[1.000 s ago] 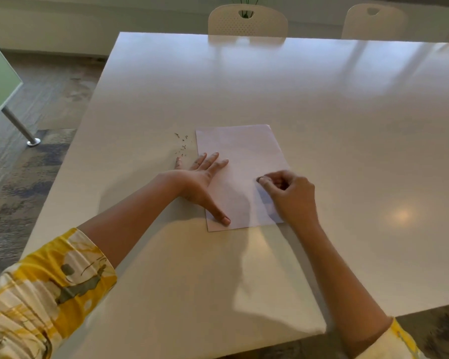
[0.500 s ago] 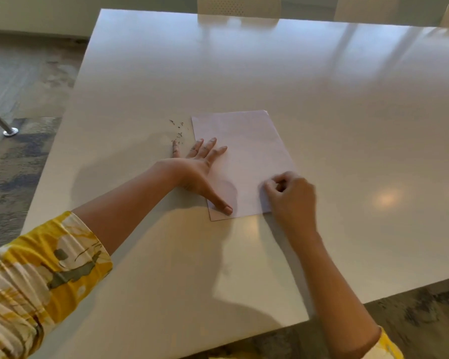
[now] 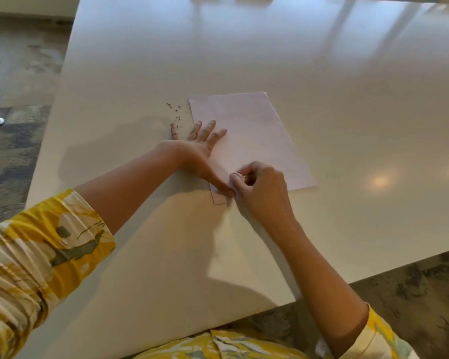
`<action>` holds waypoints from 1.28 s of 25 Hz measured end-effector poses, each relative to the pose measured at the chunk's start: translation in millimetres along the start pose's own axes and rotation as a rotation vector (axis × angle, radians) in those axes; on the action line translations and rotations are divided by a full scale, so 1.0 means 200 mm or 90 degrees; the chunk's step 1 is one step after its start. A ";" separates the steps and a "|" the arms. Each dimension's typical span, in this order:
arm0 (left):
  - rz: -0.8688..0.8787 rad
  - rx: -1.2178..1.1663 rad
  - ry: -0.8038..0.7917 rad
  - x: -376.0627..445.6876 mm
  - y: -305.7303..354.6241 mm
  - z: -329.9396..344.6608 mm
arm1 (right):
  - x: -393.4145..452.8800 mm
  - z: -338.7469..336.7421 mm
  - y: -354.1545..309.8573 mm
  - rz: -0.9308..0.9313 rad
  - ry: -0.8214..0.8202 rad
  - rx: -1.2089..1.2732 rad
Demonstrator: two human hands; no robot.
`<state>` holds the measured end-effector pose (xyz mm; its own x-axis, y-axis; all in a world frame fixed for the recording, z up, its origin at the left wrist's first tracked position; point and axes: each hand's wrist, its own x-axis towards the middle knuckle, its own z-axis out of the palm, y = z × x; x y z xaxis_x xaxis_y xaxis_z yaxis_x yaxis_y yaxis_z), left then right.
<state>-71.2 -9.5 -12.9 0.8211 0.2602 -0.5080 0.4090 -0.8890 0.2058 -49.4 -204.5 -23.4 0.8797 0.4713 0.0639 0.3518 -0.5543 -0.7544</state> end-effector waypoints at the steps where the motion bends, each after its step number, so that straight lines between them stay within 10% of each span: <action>1: 0.000 0.005 -0.001 0.00 0.00 0.00 | 0.01 -0.04 0.02 0.021 0.018 0.006; 5: 0.005 -0.003 -0.010 0.00 -0.01 0.00 | 0.12 -0.28 0.15 0.117 0.177 -0.073; 9: -0.005 0.012 -0.018 0.00 0.00 -0.01 | -0.02 0.00 -0.01 -0.022 0.001 -0.025; 14: -0.006 0.010 -0.034 0.01 0.00 -0.02 | 0.14 -0.29 0.16 0.080 0.174 -0.108; 18: -0.015 0.029 -0.037 0.00 0.02 -0.03 | 0.01 -0.03 0.01 -0.040 0.032 -0.081; 32: -0.033 0.061 -0.066 -0.02 0.04 -0.06 | 0.11 -0.23 0.14 0.065 0.188 -0.099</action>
<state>-65.4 -13.0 1.3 0.7525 0.2702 -0.6006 0.4057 -0.9086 0.0996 -5.6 -241.3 -12.6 0.9593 0.2027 0.1968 0.2825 -0.6968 -0.6593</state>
